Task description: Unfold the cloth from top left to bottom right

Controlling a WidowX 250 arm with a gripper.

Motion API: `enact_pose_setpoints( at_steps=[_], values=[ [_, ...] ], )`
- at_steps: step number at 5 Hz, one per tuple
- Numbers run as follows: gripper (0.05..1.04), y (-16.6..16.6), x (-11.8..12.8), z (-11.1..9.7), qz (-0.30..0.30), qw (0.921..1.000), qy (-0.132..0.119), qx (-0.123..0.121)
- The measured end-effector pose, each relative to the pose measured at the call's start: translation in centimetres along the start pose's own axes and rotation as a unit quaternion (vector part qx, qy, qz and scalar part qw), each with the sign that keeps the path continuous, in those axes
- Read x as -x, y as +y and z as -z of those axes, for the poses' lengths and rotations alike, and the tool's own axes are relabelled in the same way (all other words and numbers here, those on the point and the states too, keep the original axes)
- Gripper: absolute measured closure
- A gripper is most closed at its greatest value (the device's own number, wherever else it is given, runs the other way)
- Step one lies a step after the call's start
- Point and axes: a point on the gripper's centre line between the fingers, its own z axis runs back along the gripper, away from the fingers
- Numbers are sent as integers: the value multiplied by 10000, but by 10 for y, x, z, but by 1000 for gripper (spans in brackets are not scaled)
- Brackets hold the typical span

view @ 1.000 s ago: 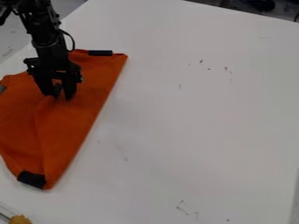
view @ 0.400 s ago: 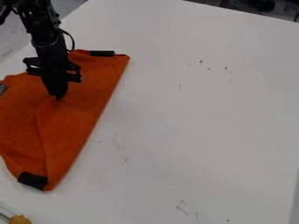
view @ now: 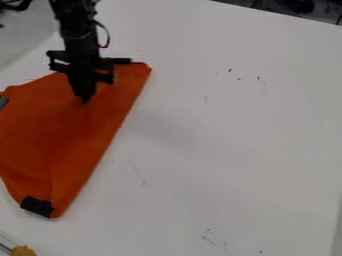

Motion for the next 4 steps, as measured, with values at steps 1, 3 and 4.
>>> enact_pose_setpoints(
  at_steps=[1, 3, 4],
  values=[
    [1016, -17, -3, -6, 121, 9999, -98, -20],
    [1016, -48, -9, -10, 581, 9979, -197, 196],
    [1016, -63, -11, -10, 858, 9956, -278, 264]
  ],
)
